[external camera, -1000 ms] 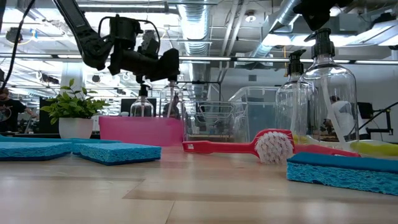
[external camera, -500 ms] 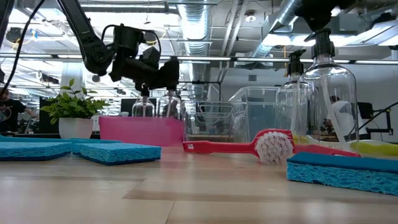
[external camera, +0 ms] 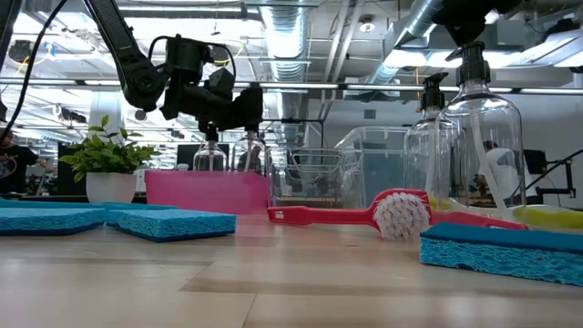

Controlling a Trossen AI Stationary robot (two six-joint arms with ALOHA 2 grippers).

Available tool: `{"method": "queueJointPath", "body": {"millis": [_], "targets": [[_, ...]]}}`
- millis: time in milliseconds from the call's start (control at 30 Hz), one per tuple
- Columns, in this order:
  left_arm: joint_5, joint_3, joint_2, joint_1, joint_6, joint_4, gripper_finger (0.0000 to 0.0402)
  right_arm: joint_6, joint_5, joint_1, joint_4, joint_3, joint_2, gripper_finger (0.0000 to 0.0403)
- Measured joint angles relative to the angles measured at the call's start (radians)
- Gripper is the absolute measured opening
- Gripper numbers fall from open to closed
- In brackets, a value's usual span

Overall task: Pick & Place Kitchen Sink Supplies
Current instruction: Put the middle left transparent soap dispenser into the red bin

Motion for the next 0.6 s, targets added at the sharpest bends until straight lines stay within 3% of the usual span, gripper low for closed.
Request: {"method": "queueJointPath", "body": {"millis": [600], "targets": [[0.002,0.000,0.000,0.030,-0.026,0.006,0.0146,0.000,0.000,0.000,0.001,0.000,0.000,0.0123]]}}
